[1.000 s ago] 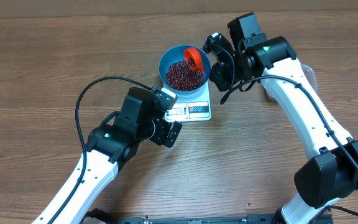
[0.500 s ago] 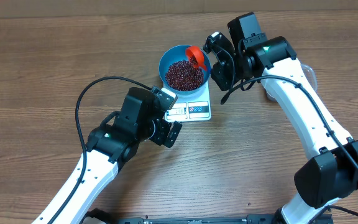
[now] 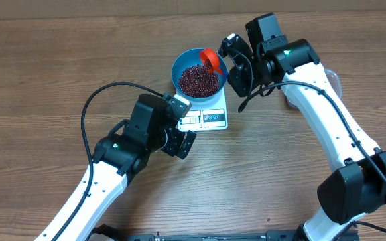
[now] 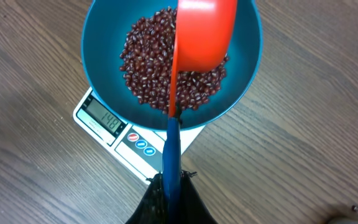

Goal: Scoop item into bowl and weigh 150g on scale
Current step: 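Hold the scoop tilted over the teal bowl with the right gripper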

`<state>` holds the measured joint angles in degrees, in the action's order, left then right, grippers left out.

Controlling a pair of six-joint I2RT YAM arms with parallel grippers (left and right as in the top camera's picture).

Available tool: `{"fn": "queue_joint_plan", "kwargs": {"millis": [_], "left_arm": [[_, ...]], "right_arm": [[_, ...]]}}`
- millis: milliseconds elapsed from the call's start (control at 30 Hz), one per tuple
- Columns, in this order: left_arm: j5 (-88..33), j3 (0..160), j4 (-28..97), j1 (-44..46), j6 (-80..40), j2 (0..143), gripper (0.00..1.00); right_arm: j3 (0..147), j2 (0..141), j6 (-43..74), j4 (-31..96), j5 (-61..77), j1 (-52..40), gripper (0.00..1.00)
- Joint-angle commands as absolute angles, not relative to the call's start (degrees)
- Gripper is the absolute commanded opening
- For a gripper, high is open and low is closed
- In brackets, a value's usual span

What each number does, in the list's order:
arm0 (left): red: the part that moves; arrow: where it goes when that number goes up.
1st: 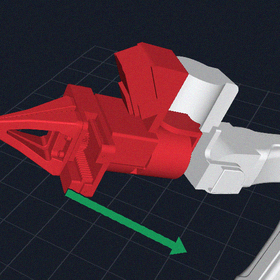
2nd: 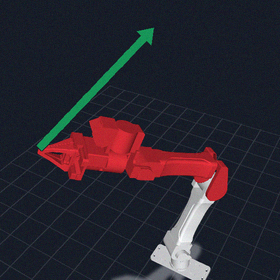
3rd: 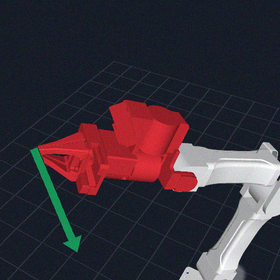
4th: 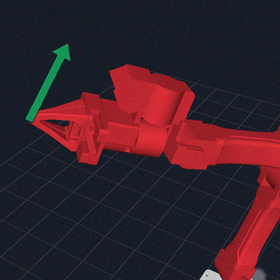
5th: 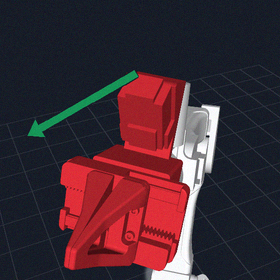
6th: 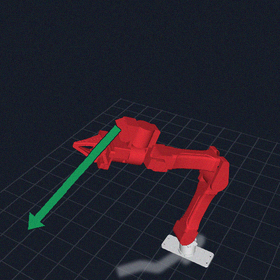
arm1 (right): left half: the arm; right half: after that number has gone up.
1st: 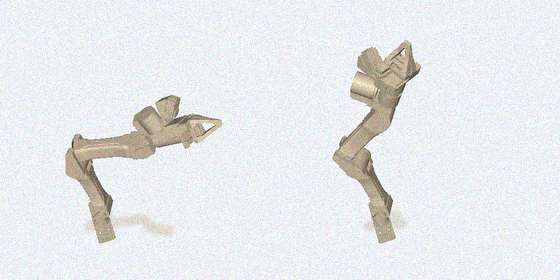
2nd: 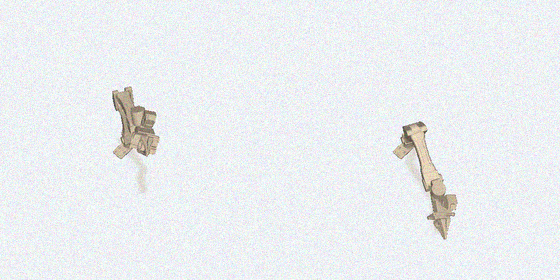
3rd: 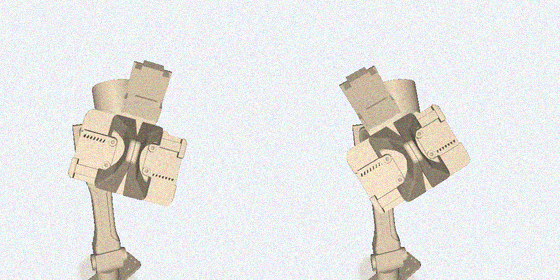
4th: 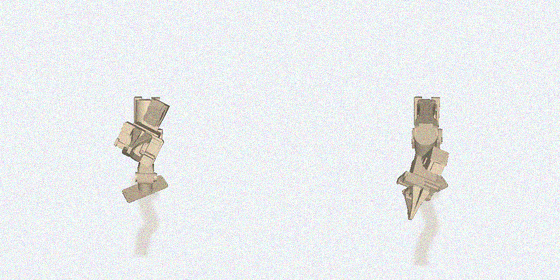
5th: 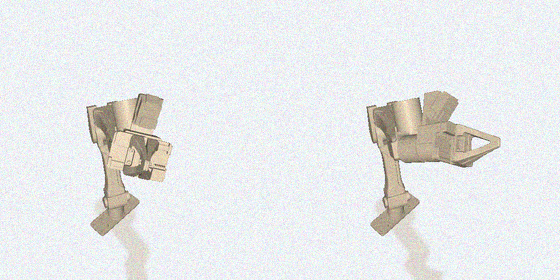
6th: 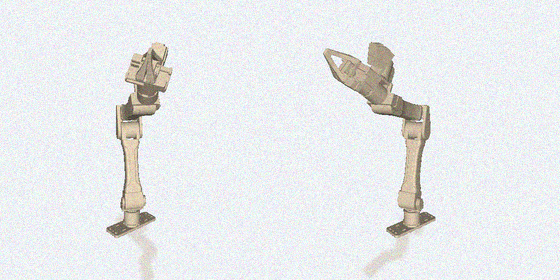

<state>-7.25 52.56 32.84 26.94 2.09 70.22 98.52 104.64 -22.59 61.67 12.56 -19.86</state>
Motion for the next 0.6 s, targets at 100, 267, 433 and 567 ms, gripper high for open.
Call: {"fn": "queue_joint_plan", "kwargs": {"millis": [100,267,433,567], "left_arm": [[-6.9,53.7,32.8,26.6,2.6,70.4,1.00],[-6.9,53.7,32.8,26.6,2.6,70.4,1.00],[-6.9,53.7,32.8,26.6,2.6,70.4,1.00],[-6.9,53.7,32.8,26.6,2.6,70.4,1.00]], "right_arm": [[99.7,104.5,-23.0,60.9,11.2,-19.6,0.04],[99.7,104.5,-22.7,61.4,11.9,-19.6,0.04],[99.7,104.5,-22.6,61.9,14.2,-19.5,0.04],[99.7,104.5,-22.6,61.9,14.2,-19.5,0.04]]}}
